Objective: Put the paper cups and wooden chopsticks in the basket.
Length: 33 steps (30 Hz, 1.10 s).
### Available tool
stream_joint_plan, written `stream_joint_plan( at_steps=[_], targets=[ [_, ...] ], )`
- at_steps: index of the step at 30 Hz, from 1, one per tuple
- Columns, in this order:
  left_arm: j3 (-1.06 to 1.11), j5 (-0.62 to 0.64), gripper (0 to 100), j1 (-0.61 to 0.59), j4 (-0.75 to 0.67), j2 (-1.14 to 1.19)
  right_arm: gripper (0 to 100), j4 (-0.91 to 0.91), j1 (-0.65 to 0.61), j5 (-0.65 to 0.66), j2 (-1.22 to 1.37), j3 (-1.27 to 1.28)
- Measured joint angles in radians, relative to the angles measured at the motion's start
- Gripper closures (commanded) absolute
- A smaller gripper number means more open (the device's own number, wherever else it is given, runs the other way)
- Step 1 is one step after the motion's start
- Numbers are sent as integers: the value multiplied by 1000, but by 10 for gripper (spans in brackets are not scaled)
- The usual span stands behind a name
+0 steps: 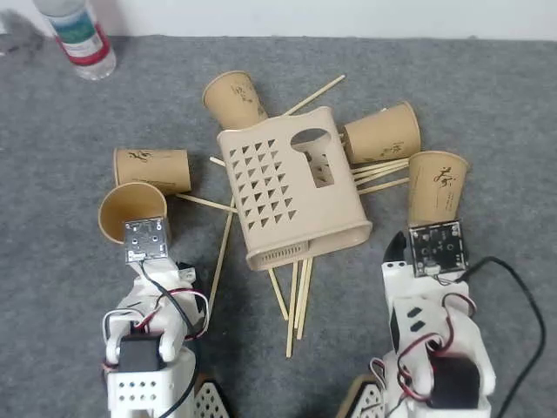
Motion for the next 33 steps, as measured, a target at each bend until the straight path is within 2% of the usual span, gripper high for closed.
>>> stream_joint_plan(
  at_steps=[5,9,18,25,33],
  targets=[
    [0,0,986,2,0,0,703,0,3,6,176,-118],
    [0,0,986,0,0,0,703,5,-20,6,431,-310],
    [0,0,986,-2,0,0,702,247,-101,8,1146,-908],
    [0,0,986,0,0,0,702,252,-229,23,1519,-1254],
    [0,0,986,-2,0,0,702,242,-241,37,1847,-1519]
  ],
)
